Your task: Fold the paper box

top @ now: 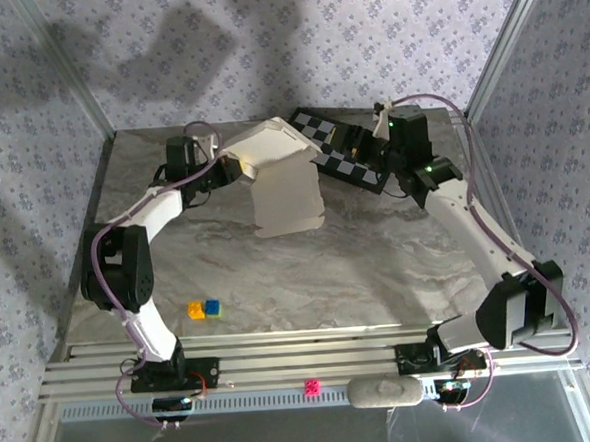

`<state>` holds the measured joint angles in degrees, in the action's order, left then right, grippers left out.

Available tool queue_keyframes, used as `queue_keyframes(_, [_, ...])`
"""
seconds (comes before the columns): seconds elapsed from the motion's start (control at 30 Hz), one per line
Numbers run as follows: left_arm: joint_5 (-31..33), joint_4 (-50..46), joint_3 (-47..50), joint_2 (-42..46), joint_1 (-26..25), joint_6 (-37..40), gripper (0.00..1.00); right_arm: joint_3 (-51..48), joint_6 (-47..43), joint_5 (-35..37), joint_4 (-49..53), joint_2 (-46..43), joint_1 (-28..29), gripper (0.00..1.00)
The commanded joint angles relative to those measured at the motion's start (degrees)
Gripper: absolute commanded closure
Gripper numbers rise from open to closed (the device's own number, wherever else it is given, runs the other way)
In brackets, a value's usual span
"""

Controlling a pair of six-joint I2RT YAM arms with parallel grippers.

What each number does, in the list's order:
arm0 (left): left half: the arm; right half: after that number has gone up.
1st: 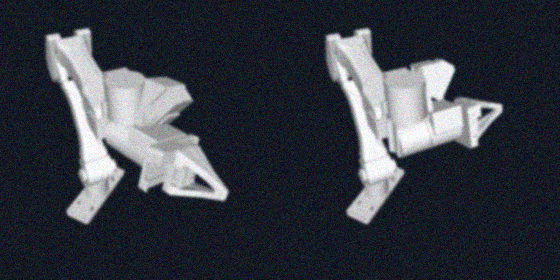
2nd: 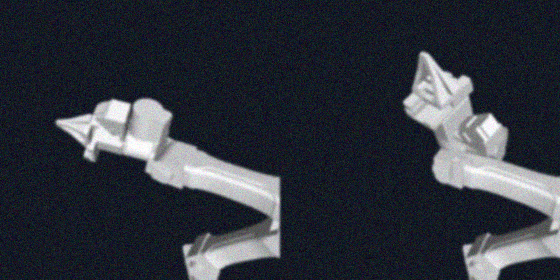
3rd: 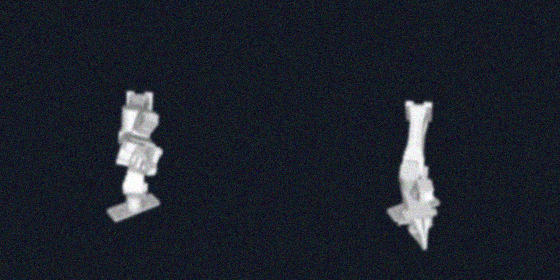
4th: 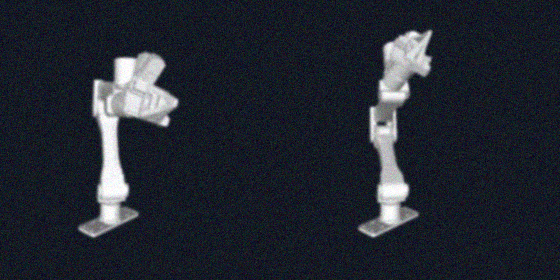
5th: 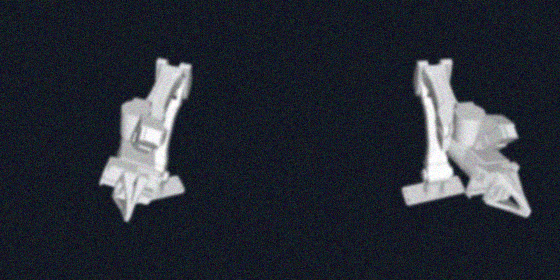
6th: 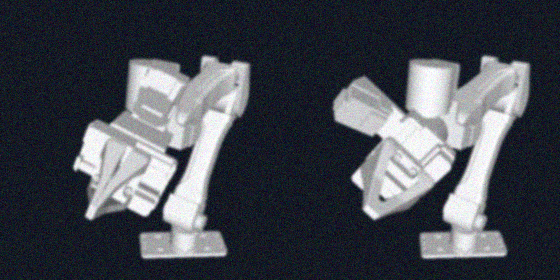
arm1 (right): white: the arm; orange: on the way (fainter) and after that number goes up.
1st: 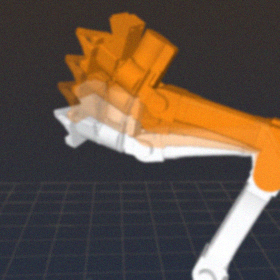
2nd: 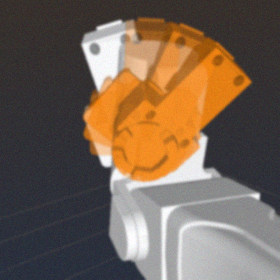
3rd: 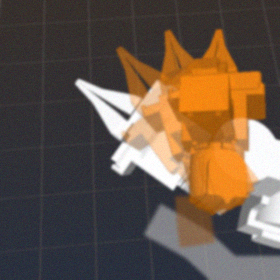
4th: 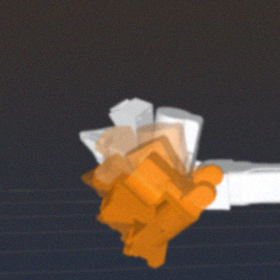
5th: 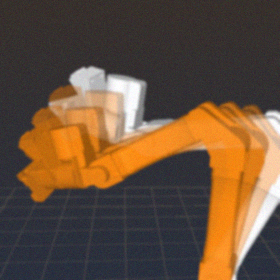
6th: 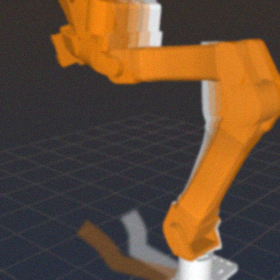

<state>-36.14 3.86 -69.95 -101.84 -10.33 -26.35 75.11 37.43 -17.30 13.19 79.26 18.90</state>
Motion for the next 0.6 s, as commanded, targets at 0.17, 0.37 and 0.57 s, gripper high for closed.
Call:
queue_keyframes(0.17, [-12.5,-12.7,-8.5,-2.5,0.1,2.3,1.0,1.4,-22.1,2.3,2.3,-4.3,2.4,0.22])
queue_keyframes(0.37, [-11.5,-30.5,-17.3,-5.6,-0.6,9.0,1.0,3.6,-34.3,6.9,2.2,-2.6,4.8,0.16])
queue_keyframes(0.57, [-7.1,-44.0,-22.3,-7.9,-1.9,11.9,1.0,8.0,-37.9,5.6,3.0,2.1,4.7,0.13])
